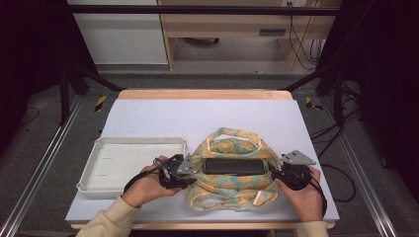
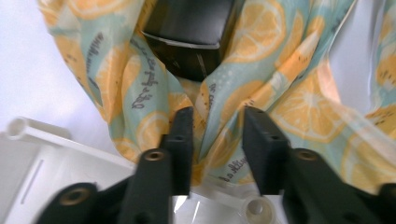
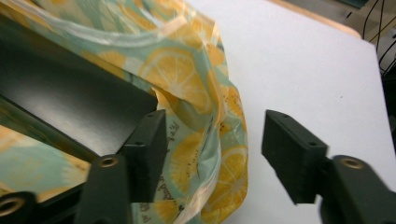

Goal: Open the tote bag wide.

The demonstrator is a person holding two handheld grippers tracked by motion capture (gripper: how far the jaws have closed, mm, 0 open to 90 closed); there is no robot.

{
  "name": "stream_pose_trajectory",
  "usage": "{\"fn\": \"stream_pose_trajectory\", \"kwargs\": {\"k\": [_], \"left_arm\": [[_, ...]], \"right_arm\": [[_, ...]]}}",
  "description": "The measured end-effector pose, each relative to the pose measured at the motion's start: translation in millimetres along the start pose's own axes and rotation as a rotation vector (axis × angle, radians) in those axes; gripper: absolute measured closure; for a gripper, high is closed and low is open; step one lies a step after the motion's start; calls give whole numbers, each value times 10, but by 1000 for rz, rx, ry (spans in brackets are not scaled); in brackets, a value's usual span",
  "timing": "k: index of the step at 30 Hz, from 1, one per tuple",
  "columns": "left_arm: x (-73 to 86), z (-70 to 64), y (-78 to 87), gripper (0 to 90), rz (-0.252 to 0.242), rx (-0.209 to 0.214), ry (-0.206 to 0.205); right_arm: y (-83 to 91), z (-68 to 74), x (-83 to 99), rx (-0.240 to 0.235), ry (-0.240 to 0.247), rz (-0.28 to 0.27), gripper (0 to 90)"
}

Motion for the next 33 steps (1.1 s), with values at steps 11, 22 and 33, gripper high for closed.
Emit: {"fn": "stream_pose_trajectory", "kwargs": {"k": [11, 22, 33], "left_arm": [[-292, 12, 283, 483, -157, -21, 17], [-651, 291, 3, 747, -187, -144, 112], [-586, 508, -400, 845, -63, -199, 159]], "right_arm": [[293, 194, -145, -43, 7, -123, 506], [189, 602, -62, -187, 106, -73, 877], [78, 754, 129, -249, 133, 18, 900]]}}
Point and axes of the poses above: each handheld gripper's, and its own axes: y roughly backward along the jaws, x roughly out of its underside, z roughly to its left, the point moved 9 cm from there along -y, roughly forward along the jaws, and after that the axes turned 1 degree about -z, right-handed, at the moved point
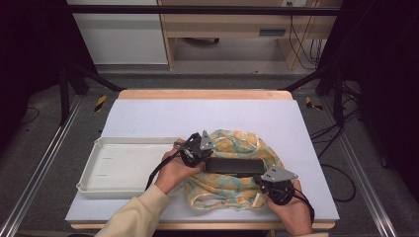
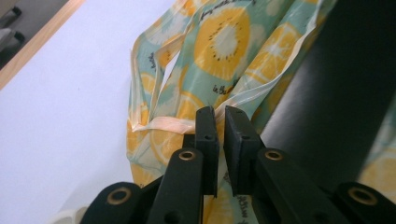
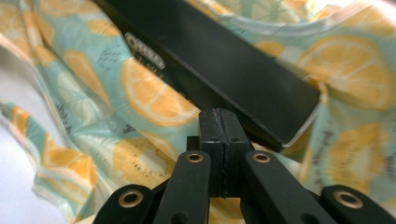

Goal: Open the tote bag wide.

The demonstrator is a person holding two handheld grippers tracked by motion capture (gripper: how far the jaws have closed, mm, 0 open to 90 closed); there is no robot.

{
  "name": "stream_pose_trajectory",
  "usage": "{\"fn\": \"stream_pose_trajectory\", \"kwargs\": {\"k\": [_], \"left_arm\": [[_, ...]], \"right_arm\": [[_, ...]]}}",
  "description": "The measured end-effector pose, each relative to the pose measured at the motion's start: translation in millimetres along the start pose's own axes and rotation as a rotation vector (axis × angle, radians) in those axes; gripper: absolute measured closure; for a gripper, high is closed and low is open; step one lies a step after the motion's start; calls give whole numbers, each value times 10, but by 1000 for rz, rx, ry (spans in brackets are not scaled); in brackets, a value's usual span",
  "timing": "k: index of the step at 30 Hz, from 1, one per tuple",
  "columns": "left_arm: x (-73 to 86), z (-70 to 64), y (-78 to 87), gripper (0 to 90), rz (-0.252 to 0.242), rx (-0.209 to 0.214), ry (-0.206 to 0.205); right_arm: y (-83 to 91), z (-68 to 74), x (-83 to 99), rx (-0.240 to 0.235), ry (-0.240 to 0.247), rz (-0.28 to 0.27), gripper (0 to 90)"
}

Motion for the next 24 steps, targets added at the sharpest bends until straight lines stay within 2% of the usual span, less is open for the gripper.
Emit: {"fn": "stream_pose_trajectory", "kwargs": {"k": [1, 7, 14, 18, 24], "left_arm": [[18, 9, -27, 846, 13, -4, -4], [114, 73, -181, 858, 70, -13, 30], [209, 115, -269, 893, 116, 14, 70], [278, 135, -320, 900, 152, 23, 81], [311, 131, -351, 900, 173, 40, 95]], "right_arm": [[-20, 12, 11, -7, 3, 7, 900], [-136, 60, 99, -29, 2, 70, 900], [-186, 90, 174, -52, 10, 117, 900], [-195, 106, 191, -61, 10, 123, 900], [-202, 114, 210, -70, 12, 134, 900]]}}
Point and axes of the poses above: each handheld gripper's, and its own axes: y roughly backward along the jaws, x roughly out of its underside, z roughly to its left, the point moved 9 cm from there along -y, roughly forward along the jaws, and after that the axes turned 1 degree about -z, right-handed, at the moved point
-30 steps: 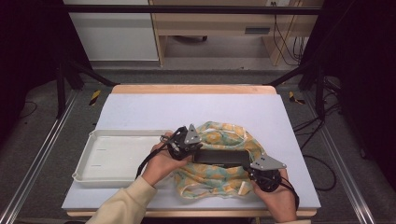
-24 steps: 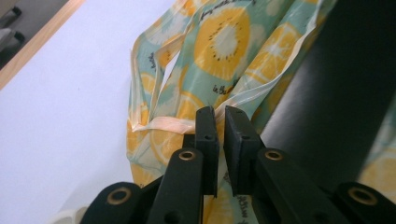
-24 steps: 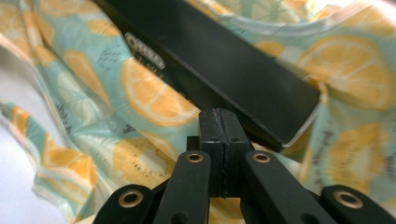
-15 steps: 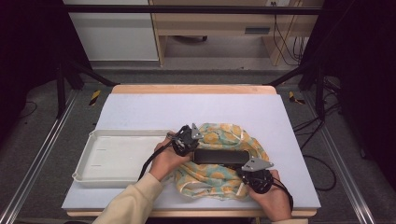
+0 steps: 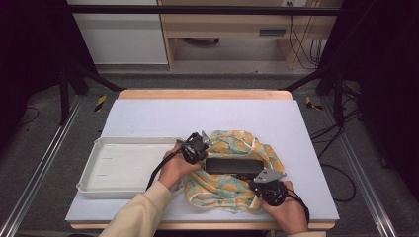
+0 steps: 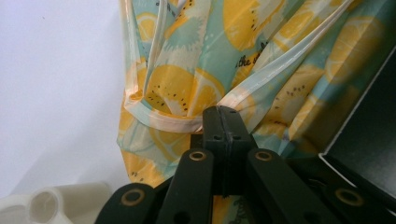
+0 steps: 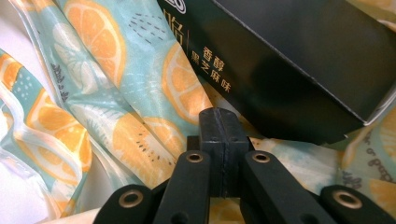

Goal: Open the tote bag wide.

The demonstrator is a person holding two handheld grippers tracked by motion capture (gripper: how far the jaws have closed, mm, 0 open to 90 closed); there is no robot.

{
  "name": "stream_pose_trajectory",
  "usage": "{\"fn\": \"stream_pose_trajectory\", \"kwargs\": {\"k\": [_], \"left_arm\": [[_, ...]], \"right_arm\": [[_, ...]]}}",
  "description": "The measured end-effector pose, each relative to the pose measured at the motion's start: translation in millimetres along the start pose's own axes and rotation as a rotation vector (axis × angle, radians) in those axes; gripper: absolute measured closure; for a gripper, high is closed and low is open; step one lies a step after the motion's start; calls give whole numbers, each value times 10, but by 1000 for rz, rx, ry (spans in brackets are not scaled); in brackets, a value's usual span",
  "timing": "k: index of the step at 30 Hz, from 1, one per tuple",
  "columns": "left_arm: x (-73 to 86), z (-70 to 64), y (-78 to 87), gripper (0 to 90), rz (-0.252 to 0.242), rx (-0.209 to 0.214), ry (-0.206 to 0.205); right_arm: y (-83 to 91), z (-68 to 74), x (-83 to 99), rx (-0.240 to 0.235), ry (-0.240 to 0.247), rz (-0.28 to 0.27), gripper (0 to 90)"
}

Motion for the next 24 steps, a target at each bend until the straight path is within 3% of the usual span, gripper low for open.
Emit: {"fn": "stream_pose_trajectory", "kwargs": {"k": [14, 20, 24], "left_arm": [[24, 0, -27, 900, 3, 7, 19], [-114, 54, 261, 900, -124, -4, 48], [-200, 31, 554, 900, -205, -6, 29]], "right_arm": [[14, 31, 11, -9, 20, 0, 900], [200, -13, -105, 7, 7, -73, 900], [392, -44, -236, 36, 17, -130, 900]]}}
Point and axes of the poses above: each handheld gripper's, and its own axes: y roughly backward along the jaws, x roughly out of its underside, z roughly to its left, the point moved 9 cm from there along -y, roughly forward along the jaws, and after that the axes turned 1 degree about -z, right-handed, at the moved point
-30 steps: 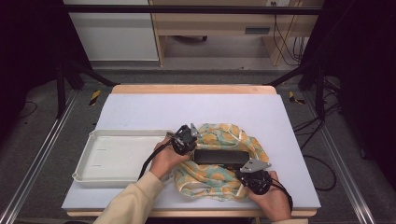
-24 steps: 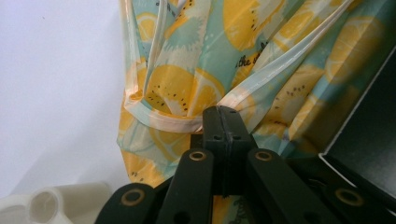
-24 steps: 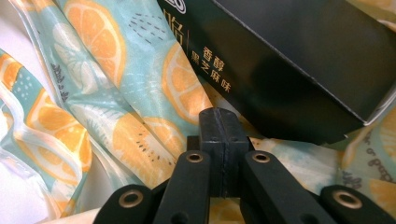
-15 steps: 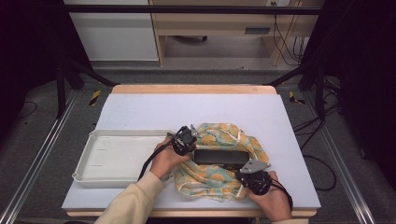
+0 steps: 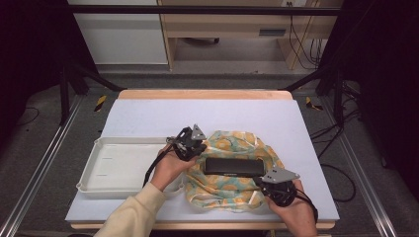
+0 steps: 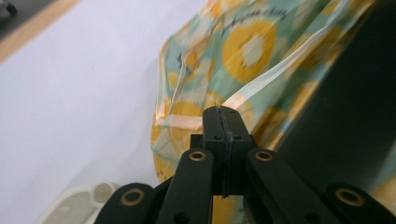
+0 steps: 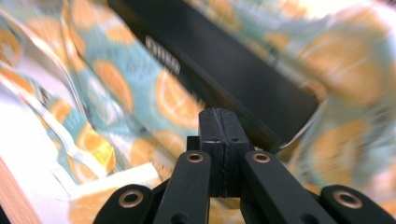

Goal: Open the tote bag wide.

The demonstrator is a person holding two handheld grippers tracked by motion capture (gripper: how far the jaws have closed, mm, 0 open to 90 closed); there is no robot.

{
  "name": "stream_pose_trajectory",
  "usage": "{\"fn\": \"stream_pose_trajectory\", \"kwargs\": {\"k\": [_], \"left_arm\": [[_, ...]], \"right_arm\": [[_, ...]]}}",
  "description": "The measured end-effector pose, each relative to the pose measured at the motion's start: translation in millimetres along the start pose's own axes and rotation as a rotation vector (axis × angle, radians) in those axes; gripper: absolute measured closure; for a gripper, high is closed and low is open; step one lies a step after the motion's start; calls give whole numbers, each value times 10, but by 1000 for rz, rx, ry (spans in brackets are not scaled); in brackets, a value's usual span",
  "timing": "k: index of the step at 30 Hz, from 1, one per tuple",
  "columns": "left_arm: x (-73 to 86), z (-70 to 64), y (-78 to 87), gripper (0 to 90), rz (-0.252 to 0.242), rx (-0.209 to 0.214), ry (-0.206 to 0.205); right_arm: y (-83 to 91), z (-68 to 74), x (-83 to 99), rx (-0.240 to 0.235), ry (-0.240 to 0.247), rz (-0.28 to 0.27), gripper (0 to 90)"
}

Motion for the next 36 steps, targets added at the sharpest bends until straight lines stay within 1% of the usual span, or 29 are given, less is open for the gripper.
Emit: {"fn": "stream_pose_trajectory", "kwargs": {"k": [3, 4, 6, 7, 8, 10, 11, 12, 13, 15, 17, 20, 22, 23, 25, 26, 30, 31, 34, 36], "left_arm": [[-95, -46, 172, 900, -52, 0, -15], [-122, -71, 218, 900, -68, 2, -20], [-140, -163, 295, 900, -87, 15, -43], [-131, -223, 325, 900, -94, 25, -56], [-114, -293, 345, 900, -104, 34, -65], [-52, -451, 359, 900, -127, 48, -78], [-9, -530, 336, 900, -125, 55, -82], [29, -609, 303, 900, -110, 67, -101], [56, -692, 274, 900, -102, 84, -110], [77, -777, 239, 900, -104, 99, -111], [152, -873, 179, 900, -78, 115, -132], [283, -967, 95, 900, -38, 131, -148], [351, -1005, 52, 900, -13, 131, -157], [387, -1030, 24, 900, -2, 133, -158], [431, -1054, -19, 900, 16, 130, -167], [455, -1057, -40, 900, 29, 124, -177], [521, -1065, -116, 900, 61, 127, -185], [536, -1066, -130, 900, 66, 129, -184], [570, -1054, -146, 900, 81, 129, -187], [571, -1048, -147, 900, 79, 130, -182]], "right_arm": [[134, -74, -131, 38, 7, -44, 900], [169, -128, -171, 60, 12, -57, 900], [204, -258, -241, 102, 1, -81, 900], [200, -320, -268, 119, -9, -90, 900], [181, -378, -290, 130, -8, -93, 900], [94, -480, -321, 137, -17, -96, 900], [33, -528, -324, 136, -18, -88, 900], [-31, -579, -320, 139, -23, -80, 900], [-92, -624, -315, 139, -40, -75, 900], [-203, -693, -306, 129, -65, -74, 900], [-301, -725, -271, 116, -86, -61, 900], [-437, -770, -179, 109, -100, -19, 900], [-500, -813, -127, 107, -137, -4, 900], [-520, -835, -100, 108, -138, 7, 900], [-542, -867, -47, 98, -185, 15, 900], [-552, -884, -14, 96, -189, 25, 900], [-591, -893, 112, 75, -234, 62, 900], [-602, -906, 133, 79, -227, 69, 900], [-638, -889, 177, 72, -232, 94, 900], [-651, -883, 198, 73, -228, 103, 900]]}}
Point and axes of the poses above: each handheld gripper's, and its own axes: y roughly backward along the jaws, x roughly out of its underside, z roughly to its left, the point moved 9 cm from there along -y, roughly forward along the jaws, and after that the axes turned 1 degree about -z, right-handed, at the moved point
